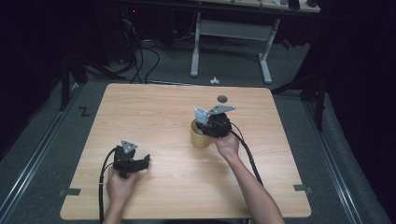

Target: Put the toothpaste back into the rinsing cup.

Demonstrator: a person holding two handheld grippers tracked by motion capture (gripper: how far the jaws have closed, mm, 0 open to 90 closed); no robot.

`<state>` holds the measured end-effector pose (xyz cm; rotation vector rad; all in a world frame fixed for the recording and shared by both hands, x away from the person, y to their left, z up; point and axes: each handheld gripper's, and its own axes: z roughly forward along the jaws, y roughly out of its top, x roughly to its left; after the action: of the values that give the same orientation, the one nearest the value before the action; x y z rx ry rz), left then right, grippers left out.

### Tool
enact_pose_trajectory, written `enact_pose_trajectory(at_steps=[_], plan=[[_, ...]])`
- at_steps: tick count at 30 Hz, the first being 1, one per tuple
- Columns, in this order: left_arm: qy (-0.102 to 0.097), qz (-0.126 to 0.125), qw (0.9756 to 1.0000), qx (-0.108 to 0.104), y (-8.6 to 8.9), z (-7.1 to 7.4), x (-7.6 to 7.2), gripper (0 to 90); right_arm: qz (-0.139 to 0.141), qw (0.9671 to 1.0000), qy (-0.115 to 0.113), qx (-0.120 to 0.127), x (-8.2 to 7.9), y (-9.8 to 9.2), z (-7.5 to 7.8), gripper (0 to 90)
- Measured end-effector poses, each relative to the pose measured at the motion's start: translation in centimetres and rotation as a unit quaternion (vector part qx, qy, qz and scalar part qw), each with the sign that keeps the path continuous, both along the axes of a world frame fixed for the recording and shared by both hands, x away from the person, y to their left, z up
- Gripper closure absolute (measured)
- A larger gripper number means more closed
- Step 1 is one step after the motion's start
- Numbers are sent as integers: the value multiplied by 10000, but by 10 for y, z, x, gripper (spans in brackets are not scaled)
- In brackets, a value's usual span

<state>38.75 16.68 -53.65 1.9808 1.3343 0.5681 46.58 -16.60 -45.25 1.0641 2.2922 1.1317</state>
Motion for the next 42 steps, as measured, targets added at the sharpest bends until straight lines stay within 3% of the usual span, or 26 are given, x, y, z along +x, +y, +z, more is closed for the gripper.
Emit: enact_pose_trajectory(at_steps=[7, 21, 27, 39, 42], plan=[[-1, -4, 10000, -6, 0, 0, 0, 213, -43, 9999, 102, -130, 2, 3, -4, 644], [-1, -7, 10000, -2, 0, 0, 0, 213, -52, 9999, 125, -37, 2, 1, -3, 639], [-2, -5, 10000, -3, 0, 0, 0, 213, -2, 9998, -2, -189, -1, 3, -1, 627], [-2, -5, 10000, -3, 0, 0, 0, 213, -21, 9998, -31, -178, -4, -3, 5, 599], [-2, -5, 10000, -3, 0, 0, 0, 213, -36, 10000, -17, -44, -5, -5, 7, 565]])
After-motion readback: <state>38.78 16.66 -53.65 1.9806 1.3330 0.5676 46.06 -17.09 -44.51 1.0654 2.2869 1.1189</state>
